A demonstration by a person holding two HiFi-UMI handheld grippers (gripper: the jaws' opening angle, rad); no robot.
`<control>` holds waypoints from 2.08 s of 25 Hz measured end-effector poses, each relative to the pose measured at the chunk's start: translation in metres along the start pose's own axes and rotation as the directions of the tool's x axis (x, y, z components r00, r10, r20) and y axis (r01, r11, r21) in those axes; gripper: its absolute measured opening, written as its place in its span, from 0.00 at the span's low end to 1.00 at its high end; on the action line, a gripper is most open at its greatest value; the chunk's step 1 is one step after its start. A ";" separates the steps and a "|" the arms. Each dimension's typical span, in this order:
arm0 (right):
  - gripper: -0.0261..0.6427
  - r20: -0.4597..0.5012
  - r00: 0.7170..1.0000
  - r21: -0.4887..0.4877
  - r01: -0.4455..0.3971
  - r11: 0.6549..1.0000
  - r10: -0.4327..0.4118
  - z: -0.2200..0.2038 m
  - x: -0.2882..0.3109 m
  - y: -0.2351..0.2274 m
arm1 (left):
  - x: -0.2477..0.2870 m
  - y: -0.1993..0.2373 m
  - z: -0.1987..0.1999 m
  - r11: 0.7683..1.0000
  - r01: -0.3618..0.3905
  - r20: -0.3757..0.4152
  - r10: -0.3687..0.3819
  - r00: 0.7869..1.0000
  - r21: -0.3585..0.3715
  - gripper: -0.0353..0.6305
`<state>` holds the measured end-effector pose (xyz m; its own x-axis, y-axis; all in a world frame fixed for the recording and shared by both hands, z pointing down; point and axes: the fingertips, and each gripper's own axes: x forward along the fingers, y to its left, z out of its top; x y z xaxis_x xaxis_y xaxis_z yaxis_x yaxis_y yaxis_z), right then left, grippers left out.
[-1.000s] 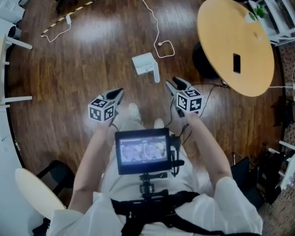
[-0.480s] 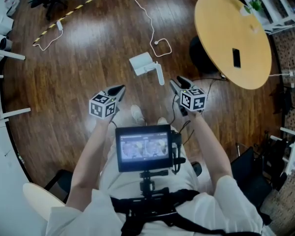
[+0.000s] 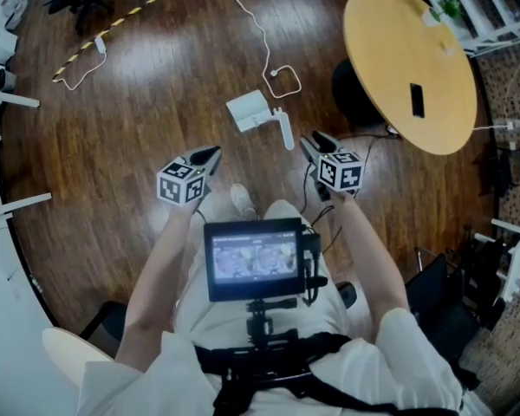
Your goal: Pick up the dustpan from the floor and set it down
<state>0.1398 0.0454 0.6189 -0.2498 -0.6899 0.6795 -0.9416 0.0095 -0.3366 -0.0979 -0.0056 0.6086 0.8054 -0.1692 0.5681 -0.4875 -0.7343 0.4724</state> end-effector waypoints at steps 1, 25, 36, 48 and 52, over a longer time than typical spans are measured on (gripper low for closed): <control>0.32 -0.002 1.000 0.000 0.002 1.000 -0.002 0.000 0.000 -0.001 | 0.000 0.000 0.001 1.000 0.001 0.003 -0.001 1.000 -0.001 0.04; 0.32 -0.031 0.998 -0.024 -0.061 0.998 0.060 0.023 0.012 -0.013 | 0.008 -0.005 0.014 0.997 -0.056 0.003 0.056 0.998 -0.054 0.04; 0.32 -0.110 0.988 -0.078 -0.114 0.990 0.105 0.039 0.032 -0.024 | 0.028 -0.007 0.029 0.993 -0.075 0.002 0.075 0.997 -0.089 0.04; 0.32 -0.178 0.974 -0.080 -0.155 0.985 0.138 0.026 0.051 -0.012 | 0.031 -0.001 0.022 0.990 -0.087 -0.002 0.087 0.996 -0.114 0.04; 0.32 -0.207 0.968 -0.083 -0.161 0.983 0.141 0.017 0.055 -0.012 | 0.029 -0.002 0.019 0.989 -0.094 -0.003 0.094 0.996 -0.117 0.04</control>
<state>0.1418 -0.0053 0.6491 -0.4213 -0.5169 0.7452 -0.9046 0.1804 -0.3863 -0.0672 -0.0214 0.6113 0.7550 -0.2356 0.6119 -0.5969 -0.6331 0.4928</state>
